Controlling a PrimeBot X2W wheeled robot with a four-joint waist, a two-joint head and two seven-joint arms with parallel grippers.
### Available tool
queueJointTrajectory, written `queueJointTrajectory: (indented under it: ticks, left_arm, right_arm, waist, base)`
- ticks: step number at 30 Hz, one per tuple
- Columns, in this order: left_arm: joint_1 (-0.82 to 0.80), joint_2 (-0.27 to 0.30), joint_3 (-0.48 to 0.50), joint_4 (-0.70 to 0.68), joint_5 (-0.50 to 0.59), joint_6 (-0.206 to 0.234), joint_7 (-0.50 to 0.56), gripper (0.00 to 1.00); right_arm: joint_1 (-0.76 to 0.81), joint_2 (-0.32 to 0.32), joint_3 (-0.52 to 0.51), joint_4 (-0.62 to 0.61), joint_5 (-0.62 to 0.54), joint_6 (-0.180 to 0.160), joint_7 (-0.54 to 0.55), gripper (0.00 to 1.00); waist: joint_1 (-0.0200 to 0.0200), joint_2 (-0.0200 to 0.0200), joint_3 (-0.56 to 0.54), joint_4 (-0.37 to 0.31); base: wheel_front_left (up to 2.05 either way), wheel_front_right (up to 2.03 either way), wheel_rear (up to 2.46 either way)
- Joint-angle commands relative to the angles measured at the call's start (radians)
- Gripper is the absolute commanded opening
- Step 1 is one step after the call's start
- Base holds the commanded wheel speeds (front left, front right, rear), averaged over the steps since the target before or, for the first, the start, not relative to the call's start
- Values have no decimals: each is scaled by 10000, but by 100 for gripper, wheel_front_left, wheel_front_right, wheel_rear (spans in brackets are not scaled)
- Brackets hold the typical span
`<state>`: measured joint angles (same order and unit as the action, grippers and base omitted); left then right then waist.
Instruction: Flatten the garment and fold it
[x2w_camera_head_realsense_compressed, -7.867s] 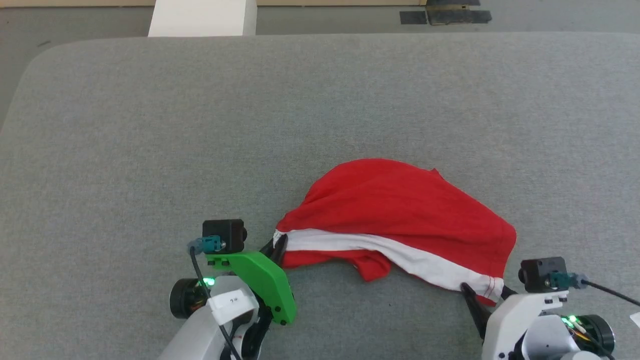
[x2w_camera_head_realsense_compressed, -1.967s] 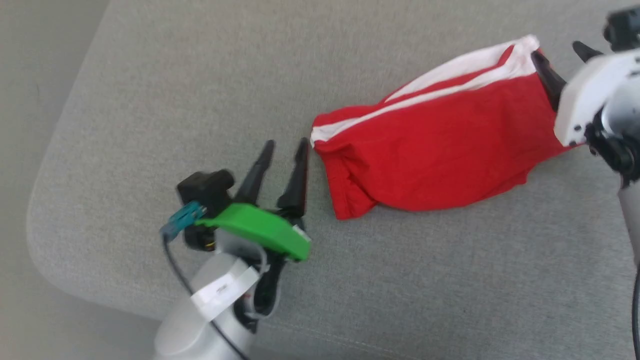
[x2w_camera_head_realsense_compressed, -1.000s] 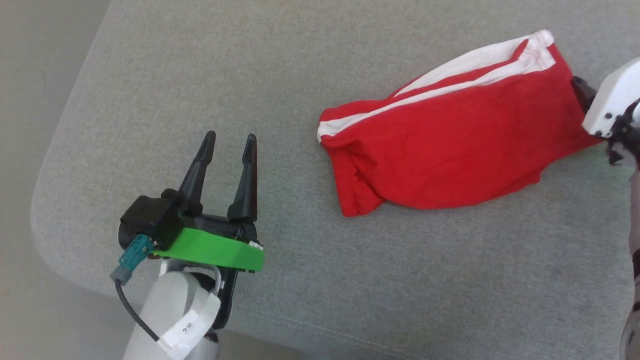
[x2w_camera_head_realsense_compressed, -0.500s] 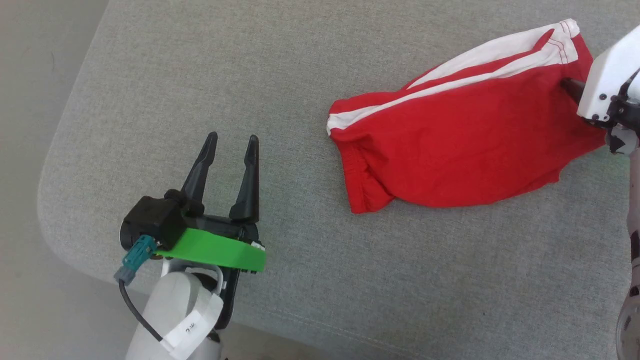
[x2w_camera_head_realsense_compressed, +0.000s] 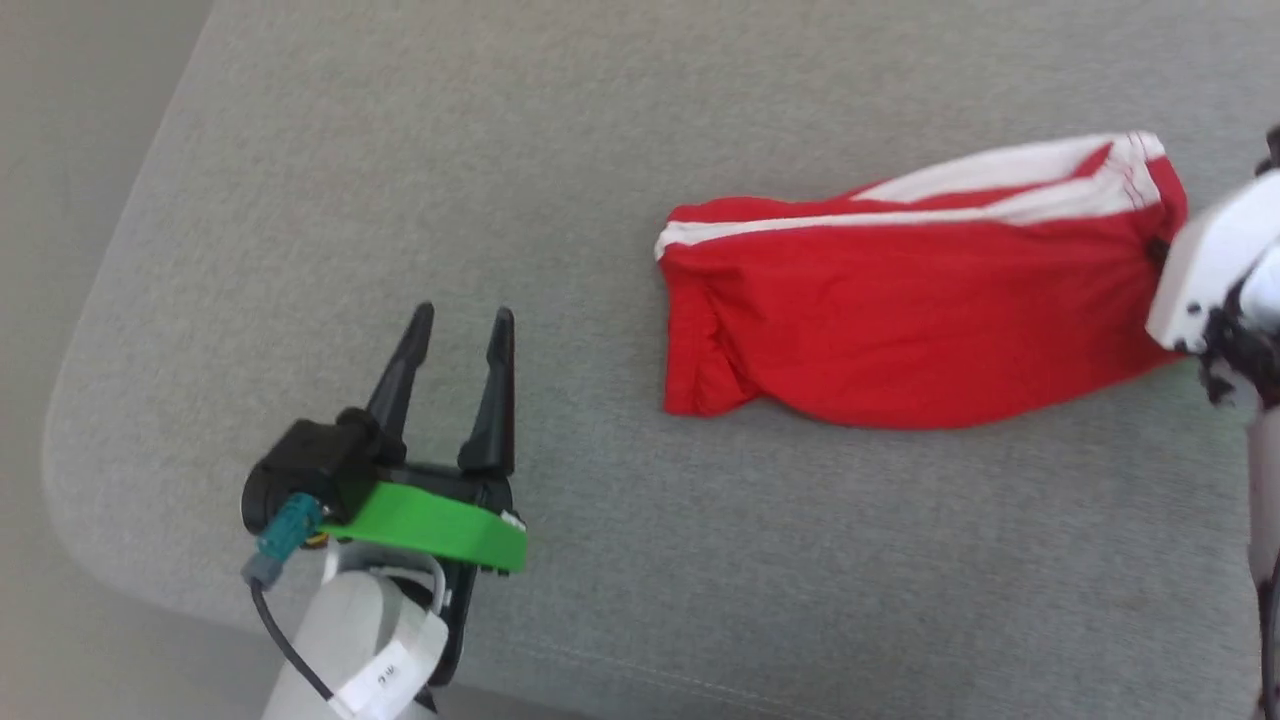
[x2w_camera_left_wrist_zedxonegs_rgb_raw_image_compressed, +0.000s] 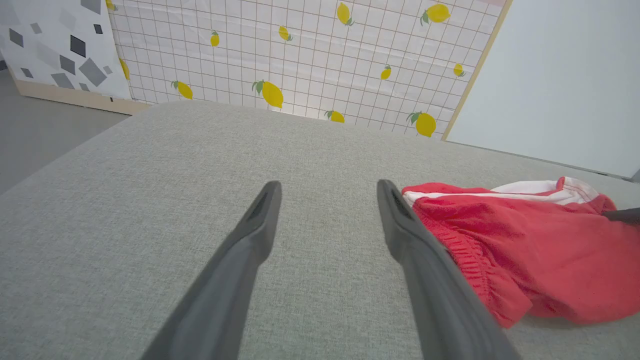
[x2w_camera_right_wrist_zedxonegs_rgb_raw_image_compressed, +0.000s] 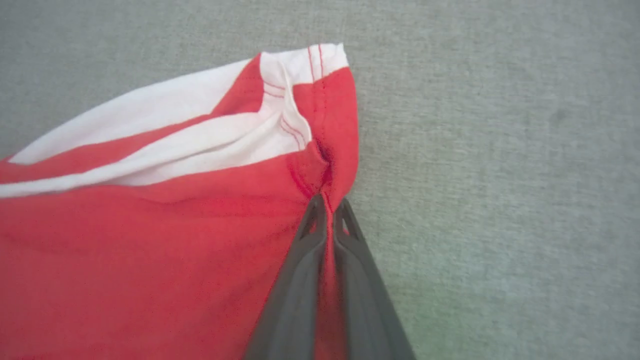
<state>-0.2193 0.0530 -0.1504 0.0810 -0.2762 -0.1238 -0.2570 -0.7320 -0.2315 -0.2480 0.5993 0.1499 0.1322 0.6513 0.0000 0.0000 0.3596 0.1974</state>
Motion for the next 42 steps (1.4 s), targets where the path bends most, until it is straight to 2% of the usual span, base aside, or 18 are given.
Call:
queueJointTrajectory:
  ticks: [1,5,11,16,22,27,31,35,42]
  left_arm:
    - [191,-14,19,52,64,-69,-47,100]
    - [342,1,-9,147,102,-69,-47,100]
    - [437,23,-47,208,97,-69,-47,100]
    - [497,57,-57,276,99,-69,-47,100]
    - [633,93,-84,317,72,-69,-47,100]
    - [708,76,-90,305,50,-69,-47,100]
    - [690,55,-164,299,17,-69,-47,100]
    - [622,35,-234,301,-11,-69,-47,100]
    - [412,1,-310,251,-63,-69,-47,100]
  right_arm:
    - [334,-176,-26,-163,-8,-15,-130,0]
    - [1117,-552,-386,-681,-312,-15,-395,0]
    - [1898,-748,-1297,-1276,-977,-15,-519,0]
    - [2175,-640,-1117,-1948,-1189,-15,-483,0]
    - [2405,-688,306,-3443,-1199,-15,143,0]
    - [2349,-741,1986,-4972,-980,-15,981,0]
    - [2074,-674,3416,-5589,-840,-15,1500,0]
    - [1669,-637,4716,-5425,-751,-15,1683,0]
    - [954,-503,6361,-3906,-513,-15,1481,0]
  waist:
    - [0,0,-415,-440]
    - [0,0,-702,-788]
    - [0,0,-909,-1060]
    - [0,0,-1018,-1102]
    - [0,0,-1203,-969]
    - [0,0,-1272,-781]
    - [0,0,-1227,-577]
    - [0,0,-1101,-343]
    - [0,0,-796,77]
  base:
    - [0,0,0]
    - [0,0,0]
    - [0,0,0]
    - [0,0,0]
    - [0,0,0]
    - [0,0,0]
    - [0,0,0]
    - [0,0,0]
    - [0,0,0]
